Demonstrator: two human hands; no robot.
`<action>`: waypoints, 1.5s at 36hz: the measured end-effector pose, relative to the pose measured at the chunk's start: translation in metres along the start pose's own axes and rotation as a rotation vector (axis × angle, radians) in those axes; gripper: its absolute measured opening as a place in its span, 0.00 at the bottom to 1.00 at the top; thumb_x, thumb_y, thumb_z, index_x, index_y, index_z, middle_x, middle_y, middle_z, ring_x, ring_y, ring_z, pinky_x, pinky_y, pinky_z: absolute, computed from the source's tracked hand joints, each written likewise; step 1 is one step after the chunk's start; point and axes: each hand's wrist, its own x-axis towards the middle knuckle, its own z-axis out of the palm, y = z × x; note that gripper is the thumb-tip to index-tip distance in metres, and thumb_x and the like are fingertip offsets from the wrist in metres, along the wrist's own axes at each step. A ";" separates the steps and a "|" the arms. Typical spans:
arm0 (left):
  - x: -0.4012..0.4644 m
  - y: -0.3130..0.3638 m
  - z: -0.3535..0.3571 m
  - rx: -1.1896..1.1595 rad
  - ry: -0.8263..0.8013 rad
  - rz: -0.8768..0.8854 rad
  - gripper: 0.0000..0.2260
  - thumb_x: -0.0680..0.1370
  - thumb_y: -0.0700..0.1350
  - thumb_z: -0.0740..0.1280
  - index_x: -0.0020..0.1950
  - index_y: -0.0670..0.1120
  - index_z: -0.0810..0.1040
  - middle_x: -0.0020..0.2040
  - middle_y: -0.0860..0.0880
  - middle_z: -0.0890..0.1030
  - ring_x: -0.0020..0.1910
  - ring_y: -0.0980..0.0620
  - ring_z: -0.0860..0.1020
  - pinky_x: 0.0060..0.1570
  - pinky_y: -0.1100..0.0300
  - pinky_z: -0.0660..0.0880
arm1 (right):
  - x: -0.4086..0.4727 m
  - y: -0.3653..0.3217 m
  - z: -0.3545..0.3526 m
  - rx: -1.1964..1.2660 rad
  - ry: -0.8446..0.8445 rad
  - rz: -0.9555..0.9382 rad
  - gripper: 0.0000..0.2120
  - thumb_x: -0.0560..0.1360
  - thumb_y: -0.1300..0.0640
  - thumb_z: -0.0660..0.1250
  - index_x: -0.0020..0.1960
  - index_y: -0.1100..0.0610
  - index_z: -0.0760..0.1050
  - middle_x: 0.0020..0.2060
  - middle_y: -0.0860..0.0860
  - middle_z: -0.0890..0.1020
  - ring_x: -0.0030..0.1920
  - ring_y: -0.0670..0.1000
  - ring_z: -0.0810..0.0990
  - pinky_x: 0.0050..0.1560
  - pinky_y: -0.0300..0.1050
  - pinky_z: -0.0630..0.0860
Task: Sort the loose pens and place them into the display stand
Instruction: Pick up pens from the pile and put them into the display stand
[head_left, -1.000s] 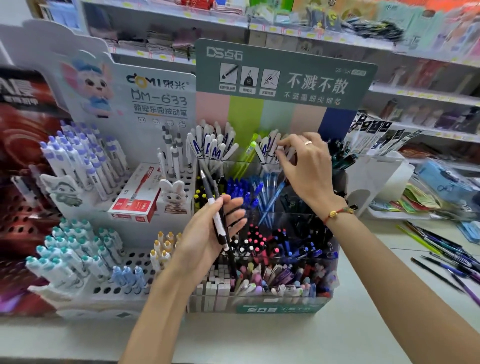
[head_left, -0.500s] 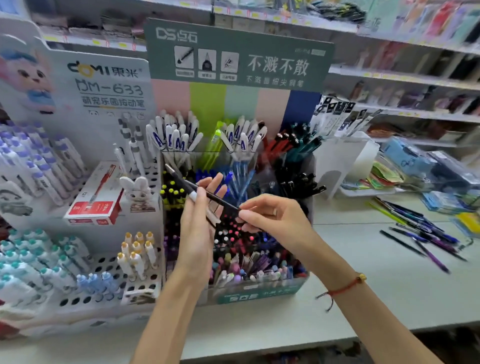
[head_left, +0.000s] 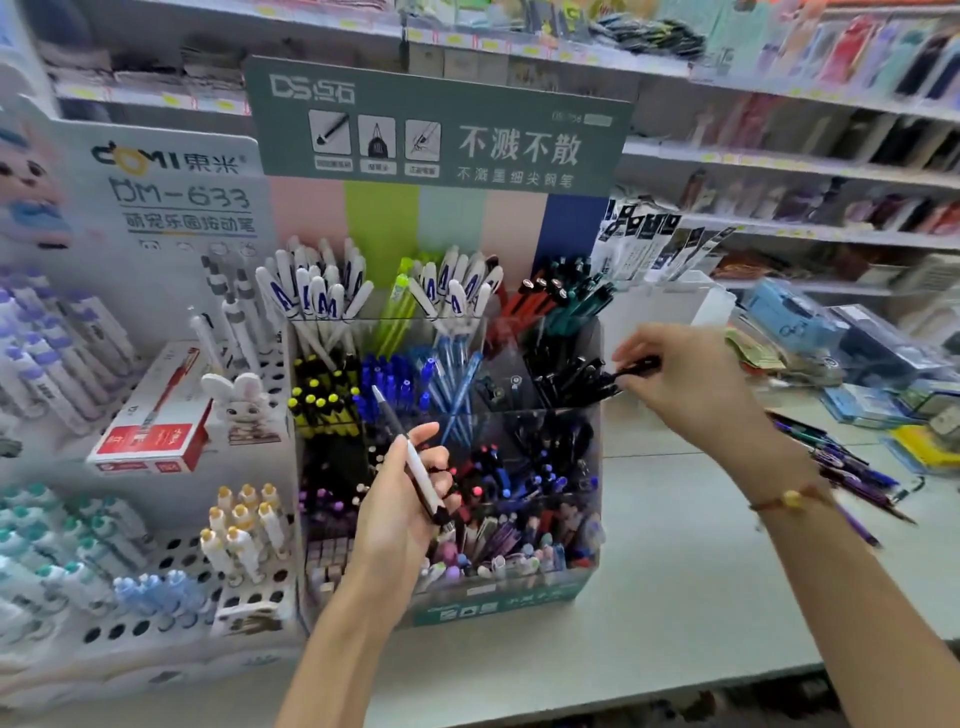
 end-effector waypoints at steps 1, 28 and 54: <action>0.000 0.000 0.000 -0.003 0.004 -0.008 0.15 0.85 0.47 0.50 0.55 0.44 0.75 0.36 0.50 0.75 0.31 0.55 0.70 0.33 0.62 0.73 | 0.007 0.002 0.011 0.023 -0.026 0.010 0.12 0.67 0.64 0.76 0.43 0.49 0.79 0.39 0.50 0.84 0.41 0.49 0.82 0.48 0.46 0.78; -0.004 -0.001 0.011 0.301 -0.037 0.208 0.13 0.75 0.43 0.70 0.59 0.46 0.80 0.50 0.51 0.85 0.53 0.57 0.82 0.53 0.66 0.77 | -0.074 -0.068 0.067 1.143 -0.159 0.303 0.08 0.76 0.66 0.66 0.53 0.58 0.79 0.36 0.54 0.85 0.35 0.49 0.83 0.41 0.38 0.79; -0.009 -0.013 -0.117 1.627 0.071 0.502 0.25 0.80 0.47 0.62 0.75 0.57 0.59 0.74 0.58 0.63 0.73 0.64 0.41 0.71 0.55 0.51 | -0.070 -0.091 0.149 0.308 0.116 -0.247 0.17 0.79 0.60 0.64 0.65 0.49 0.63 0.37 0.48 0.81 0.35 0.49 0.81 0.35 0.47 0.79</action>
